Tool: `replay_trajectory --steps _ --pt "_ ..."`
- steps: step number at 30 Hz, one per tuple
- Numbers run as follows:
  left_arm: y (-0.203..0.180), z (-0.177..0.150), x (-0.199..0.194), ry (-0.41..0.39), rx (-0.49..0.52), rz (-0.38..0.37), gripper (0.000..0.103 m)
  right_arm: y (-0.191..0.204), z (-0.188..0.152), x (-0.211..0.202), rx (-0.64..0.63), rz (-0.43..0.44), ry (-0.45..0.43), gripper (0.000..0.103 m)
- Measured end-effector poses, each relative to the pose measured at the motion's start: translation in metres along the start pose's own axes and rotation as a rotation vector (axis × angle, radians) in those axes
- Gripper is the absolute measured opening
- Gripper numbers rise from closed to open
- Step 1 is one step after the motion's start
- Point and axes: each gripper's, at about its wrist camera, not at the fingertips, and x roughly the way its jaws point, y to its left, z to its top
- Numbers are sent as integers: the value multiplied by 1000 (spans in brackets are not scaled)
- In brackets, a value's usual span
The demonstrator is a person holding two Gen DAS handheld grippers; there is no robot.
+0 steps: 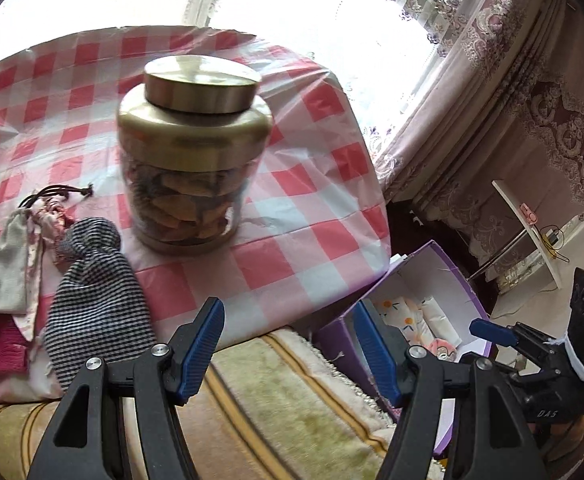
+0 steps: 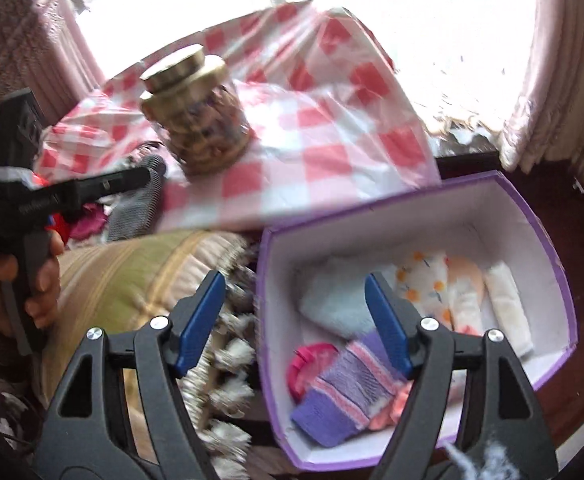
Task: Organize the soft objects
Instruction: 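Move both open tools back to the pile on the tablecloth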
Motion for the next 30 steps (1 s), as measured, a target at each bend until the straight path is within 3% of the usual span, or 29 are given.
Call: replay_trajectory --steps 8,19,25,30 --pt "70 -9 -32 -49 -109 80 68 64 28 14 -112 101 -35 76" --pt "151 -16 -65 -87 -225 157 68 130 51 41 -216 188 -4 76" --pt "181 -2 -68 -82 -222 222 67 157 60 64 -247 226 45 76" --pt "208 20 -48 -9 -225 293 67 178 66 81 -276 251 65 76"
